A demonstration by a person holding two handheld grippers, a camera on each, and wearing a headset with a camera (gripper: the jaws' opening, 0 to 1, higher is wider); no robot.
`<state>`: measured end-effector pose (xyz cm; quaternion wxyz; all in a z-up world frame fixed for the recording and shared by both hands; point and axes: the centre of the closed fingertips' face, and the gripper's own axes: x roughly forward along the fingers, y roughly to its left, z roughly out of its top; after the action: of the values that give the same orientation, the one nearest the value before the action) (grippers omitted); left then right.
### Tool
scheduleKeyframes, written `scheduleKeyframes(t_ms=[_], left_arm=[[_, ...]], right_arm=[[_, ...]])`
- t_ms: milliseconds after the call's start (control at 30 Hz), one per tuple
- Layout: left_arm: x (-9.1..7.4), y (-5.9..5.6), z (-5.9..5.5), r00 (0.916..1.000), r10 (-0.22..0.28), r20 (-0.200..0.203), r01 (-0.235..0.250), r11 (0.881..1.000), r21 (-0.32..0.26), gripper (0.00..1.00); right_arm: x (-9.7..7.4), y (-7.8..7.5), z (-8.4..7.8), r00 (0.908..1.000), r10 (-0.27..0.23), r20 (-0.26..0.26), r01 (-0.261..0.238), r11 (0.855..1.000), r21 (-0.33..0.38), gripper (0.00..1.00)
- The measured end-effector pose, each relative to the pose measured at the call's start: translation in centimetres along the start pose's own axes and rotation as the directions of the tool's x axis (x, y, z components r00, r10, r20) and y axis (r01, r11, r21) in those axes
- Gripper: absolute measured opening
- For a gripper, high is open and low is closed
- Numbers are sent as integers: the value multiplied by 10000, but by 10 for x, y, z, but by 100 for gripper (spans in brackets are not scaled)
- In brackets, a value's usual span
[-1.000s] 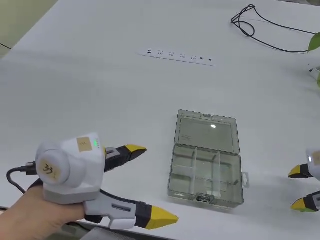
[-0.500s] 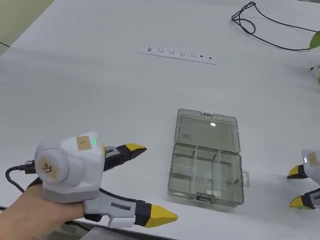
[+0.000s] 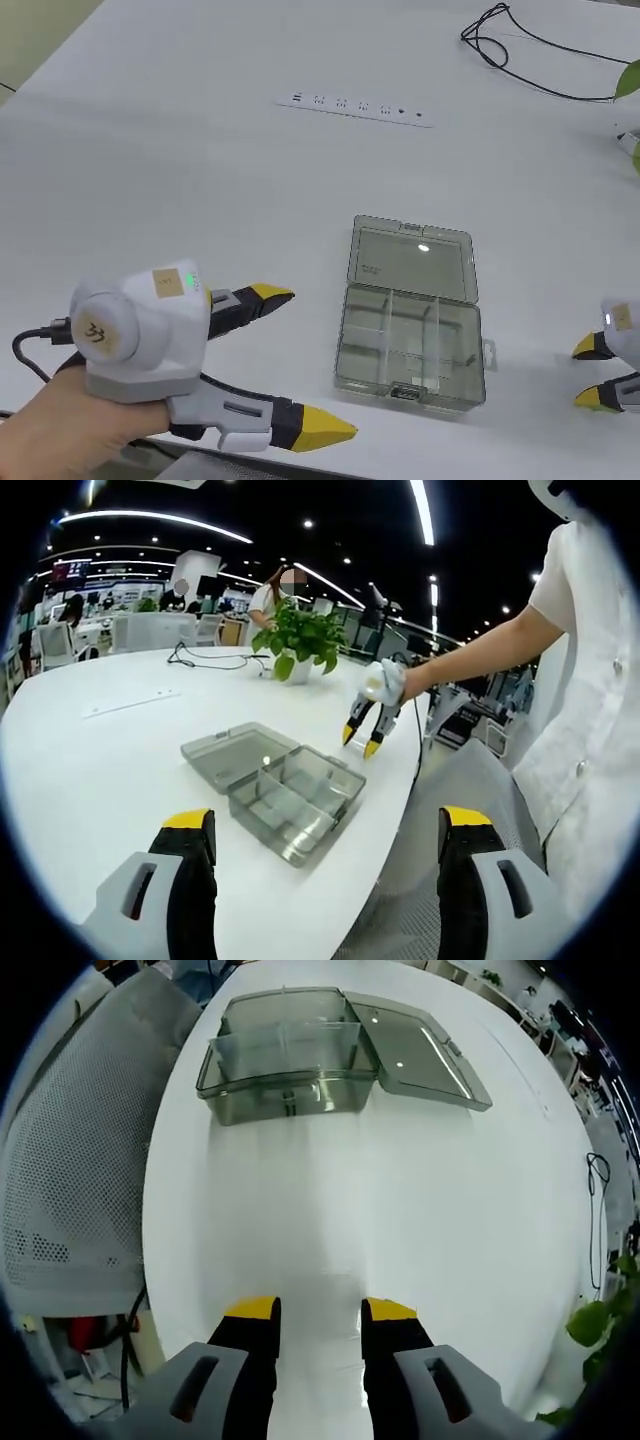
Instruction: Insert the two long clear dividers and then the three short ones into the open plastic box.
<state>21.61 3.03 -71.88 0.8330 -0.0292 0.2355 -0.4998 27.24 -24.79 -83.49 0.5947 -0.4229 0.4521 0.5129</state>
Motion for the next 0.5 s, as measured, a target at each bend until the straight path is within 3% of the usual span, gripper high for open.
scheduleKeyframes(t_ms=[233,333,400,500], left_arm=[[1,-1,4,10000,-33,61,33,10000,-15,94],[2,-2,8,9999,-41,118,42,10000,-53,92],[3,-4,11,9998,-78,172,80,9999,-105,93],[5,-6,16,9996,-117,239,120,9998,-150,92]], right_arm=[[-23,5,35,9951,-444,879,443,9990,32,33],[-34,8,55,9892,-652,1312,664,9978,-46,33],[-31,8,58,9841,-770,1603,782,9969,-12,33],[-45,11,82,9745,-921,2047,965,9953,-117,33]])
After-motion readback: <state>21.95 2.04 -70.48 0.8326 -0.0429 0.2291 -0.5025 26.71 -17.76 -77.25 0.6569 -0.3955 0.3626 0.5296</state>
